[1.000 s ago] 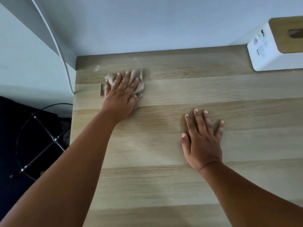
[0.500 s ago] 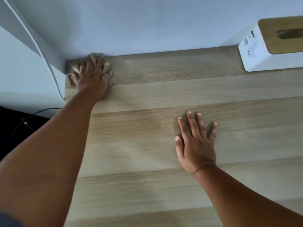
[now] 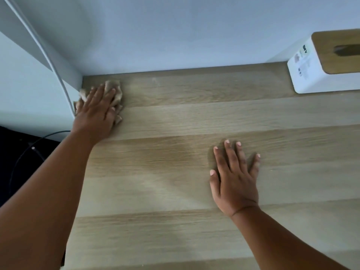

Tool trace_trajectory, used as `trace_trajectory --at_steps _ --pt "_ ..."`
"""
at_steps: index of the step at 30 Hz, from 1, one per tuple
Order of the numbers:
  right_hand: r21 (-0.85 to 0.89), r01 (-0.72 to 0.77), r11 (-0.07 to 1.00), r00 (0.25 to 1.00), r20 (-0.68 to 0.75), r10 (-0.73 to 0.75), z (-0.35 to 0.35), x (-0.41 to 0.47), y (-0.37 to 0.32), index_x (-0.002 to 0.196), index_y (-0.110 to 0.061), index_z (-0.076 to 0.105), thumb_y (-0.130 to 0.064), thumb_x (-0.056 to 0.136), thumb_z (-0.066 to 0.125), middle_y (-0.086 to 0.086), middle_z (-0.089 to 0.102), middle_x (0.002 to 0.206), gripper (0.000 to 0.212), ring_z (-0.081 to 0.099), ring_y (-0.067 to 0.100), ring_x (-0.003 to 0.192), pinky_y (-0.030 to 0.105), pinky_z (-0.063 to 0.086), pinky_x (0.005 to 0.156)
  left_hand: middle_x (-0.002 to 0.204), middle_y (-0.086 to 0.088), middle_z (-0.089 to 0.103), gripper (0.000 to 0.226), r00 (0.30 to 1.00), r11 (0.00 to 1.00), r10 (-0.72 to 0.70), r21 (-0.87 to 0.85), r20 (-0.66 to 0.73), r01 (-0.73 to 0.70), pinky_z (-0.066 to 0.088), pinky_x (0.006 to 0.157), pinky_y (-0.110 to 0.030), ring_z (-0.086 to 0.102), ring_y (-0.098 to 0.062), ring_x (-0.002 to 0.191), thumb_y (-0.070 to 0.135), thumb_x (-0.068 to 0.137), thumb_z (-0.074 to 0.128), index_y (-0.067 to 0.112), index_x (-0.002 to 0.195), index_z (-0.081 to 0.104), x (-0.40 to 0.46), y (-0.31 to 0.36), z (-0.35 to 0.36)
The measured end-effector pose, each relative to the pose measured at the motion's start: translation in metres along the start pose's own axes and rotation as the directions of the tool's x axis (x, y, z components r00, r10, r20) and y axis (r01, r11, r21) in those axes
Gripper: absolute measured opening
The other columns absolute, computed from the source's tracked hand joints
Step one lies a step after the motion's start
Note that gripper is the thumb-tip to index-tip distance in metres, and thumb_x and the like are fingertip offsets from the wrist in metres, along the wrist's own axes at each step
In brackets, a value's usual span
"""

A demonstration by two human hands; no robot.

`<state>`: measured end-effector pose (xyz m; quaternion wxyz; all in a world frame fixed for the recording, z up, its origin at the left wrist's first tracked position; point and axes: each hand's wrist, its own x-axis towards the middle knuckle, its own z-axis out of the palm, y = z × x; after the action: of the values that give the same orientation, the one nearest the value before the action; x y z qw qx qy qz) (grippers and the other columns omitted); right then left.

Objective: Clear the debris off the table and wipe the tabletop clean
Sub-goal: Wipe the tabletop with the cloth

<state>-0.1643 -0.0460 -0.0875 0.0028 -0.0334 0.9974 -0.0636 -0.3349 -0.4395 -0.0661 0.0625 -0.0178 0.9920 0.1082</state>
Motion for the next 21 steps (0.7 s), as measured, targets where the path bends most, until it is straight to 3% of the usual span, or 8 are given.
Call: trace_trajectory --at_steps 3,6,8,10,13,16,18,21 --pt "-0.001 0.001 1.0 1.0 0.002 -0.001 0.0 0.0 0.0 0.157 -0.023 0.041 -0.043 0.095 0.042 0.008 0.026 0.171 0.065 0.015 0.034 0.16 0.075 0.011 0.119 0.171 -0.013 0.02 0.066 0.967 0.97 -0.244 -0.03 -0.07 0.242 0.007 0.127 -0.058 0.016 -0.034 0.158 0.041 0.099 0.031 0.023 0.163 0.026 0.033 0.025 0.007" --pt "0.003 0.006 1.0 1.0 -0.004 -0.006 0.0 -0.001 0.0 0.157 -0.024 0.041 -0.043 0.096 0.044 0.008 0.025 0.171 0.065 0.016 0.035 0.16 0.075 0.01 0.119 0.172 -0.017 0.013 0.072 0.87 0.873 -0.488 -0.064 -0.07 0.484 -0.001 0.125 -0.063 0.009 -0.037 0.159 0.046 0.101 0.032 0.012 0.164 0.019 0.065 0.062 0.019" --pt "0.003 0.008 1.0 1.0 -0.003 -0.008 0.001 0.0 0.0 0.157 -0.024 0.041 -0.043 0.095 0.045 0.008 0.025 0.171 0.065 0.016 0.035 0.16 0.076 0.011 0.118 0.172 -0.019 0.01 0.075 0.811 0.812 -0.583 -0.093 -0.059 0.577 -0.003 0.124 -0.067 0.006 -0.039 0.159 0.045 0.1 0.032 0.008 0.163 0.019 0.08 0.088 0.022" --pt "-0.009 0.008 1.0 1.0 0.013 -0.007 0.001 0.0 -0.001 0.157 -0.024 0.04 -0.043 0.096 0.045 0.008 0.024 0.171 0.065 0.015 0.035 0.16 0.076 0.01 0.118 0.172 -0.021 0.006 0.074 0.797 0.796 -0.603 -0.093 -0.03 0.599 -0.006 0.122 -0.068 0.002 -0.04 0.159 0.045 0.1 0.031 0.009 0.163 0.02 0.084 0.114 0.025" --pt "-0.012 0.006 1.0 1.0 0.017 -0.006 0.001 0.0 -0.001 0.158 -0.025 0.039 -0.044 0.096 0.044 0.007 0.024 0.171 0.065 0.014 0.034 0.16 0.075 0.009 0.119 0.173 -0.02 0.0 0.071 0.889 0.888 -0.457 -0.067 -0.021 0.455 -0.009 0.12 -0.068 -0.004 -0.04 0.159 0.047 0.102 0.027 0.014 0.165 0.017 0.074 0.155 0.038" --pt "-0.008 0.004 1.0 1.0 0.015 -0.004 0.001 0.0 -0.001 0.158 -0.024 0.037 -0.044 0.096 0.042 0.007 0.025 0.171 0.065 0.014 0.033 0.16 0.075 0.009 0.119 0.174 -0.009 -0.006 0.069 0.997 0.996 -0.067 -0.051 0.047 0.07 -0.011 0.121 -0.065 -0.01 -0.033 0.16 0.051 0.101 0.019 0.029 0.166 0.007 0.045 0.194 0.05" --pt "-0.012 -0.002 1.0 1.0 0.027 0.003 0.001 0.0 -0.001 0.159 -0.025 0.036 -0.044 0.096 0.04 0.006 0.024 0.171 0.066 0.013 0.032 0.16 0.074 0.009 0.12 0.175 -0.004 -0.003 0.069 0.974 0.978 0.209 -0.021 0.093 -0.208 -0.011 0.122 -0.064 -0.009 -0.029 0.16 0.053 0.1 0.018 0.033 0.165 0.008 0.016 0.206 0.054" --pt "-0.021 -0.013 1.0 0.999 0.044 0.014 0.0 0.0 -0.002 0.16 -0.026 0.035 -0.046 0.096 0.039 0.005 0.023 0.172 0.067 0.01 0.031 0.161 0.074 0.008 0.12 0.175 0.001 0.01 0.065 0.881 0.885 0.462 0.009 0.105 -0.466 -0.001 0.127 -0.062 0.002 -0.022 0.161 0.046 0.101 0.038 0.033 0.164 0.024 -0.021 0.183 0.054"
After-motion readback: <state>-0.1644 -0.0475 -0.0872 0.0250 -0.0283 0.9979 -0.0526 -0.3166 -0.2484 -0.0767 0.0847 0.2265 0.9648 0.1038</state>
